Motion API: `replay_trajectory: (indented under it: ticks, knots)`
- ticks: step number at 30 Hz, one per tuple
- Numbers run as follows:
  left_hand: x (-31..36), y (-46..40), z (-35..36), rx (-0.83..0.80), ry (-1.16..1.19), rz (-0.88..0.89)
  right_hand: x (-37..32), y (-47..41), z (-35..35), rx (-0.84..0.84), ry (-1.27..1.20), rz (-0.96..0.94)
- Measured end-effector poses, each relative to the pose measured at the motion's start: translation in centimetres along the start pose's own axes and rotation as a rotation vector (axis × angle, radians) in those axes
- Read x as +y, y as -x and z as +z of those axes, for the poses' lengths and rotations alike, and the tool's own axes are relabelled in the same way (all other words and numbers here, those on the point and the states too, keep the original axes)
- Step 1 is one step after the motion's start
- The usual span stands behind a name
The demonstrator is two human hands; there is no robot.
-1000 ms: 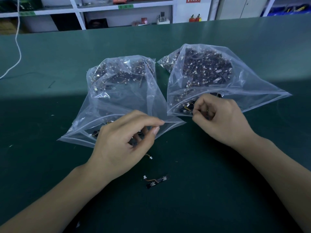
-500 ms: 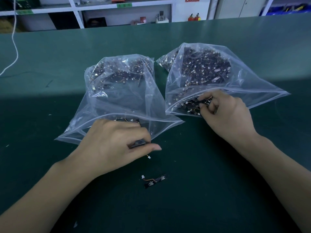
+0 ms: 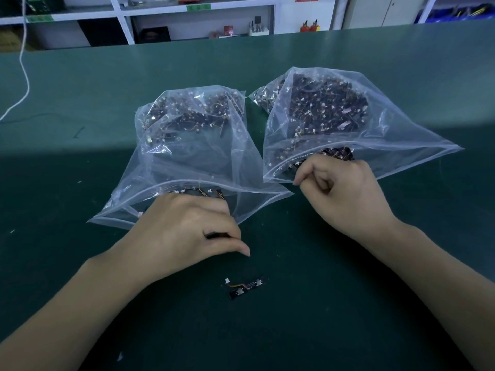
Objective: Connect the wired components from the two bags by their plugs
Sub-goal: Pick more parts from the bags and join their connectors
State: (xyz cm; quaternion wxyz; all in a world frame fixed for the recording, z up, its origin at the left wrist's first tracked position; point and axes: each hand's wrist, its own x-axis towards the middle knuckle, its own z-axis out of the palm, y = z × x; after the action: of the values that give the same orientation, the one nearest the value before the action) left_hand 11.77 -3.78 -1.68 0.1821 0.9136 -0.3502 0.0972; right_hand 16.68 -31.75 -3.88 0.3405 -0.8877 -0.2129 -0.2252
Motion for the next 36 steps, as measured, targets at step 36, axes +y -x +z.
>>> replay_trajectory:
  ticks: [36]
  knots:
    - [2.6,-1.1,2.9,0.221,0.971,-0.341,-2.1,1.3,1.3,-0.129,-0.288,-0.299]
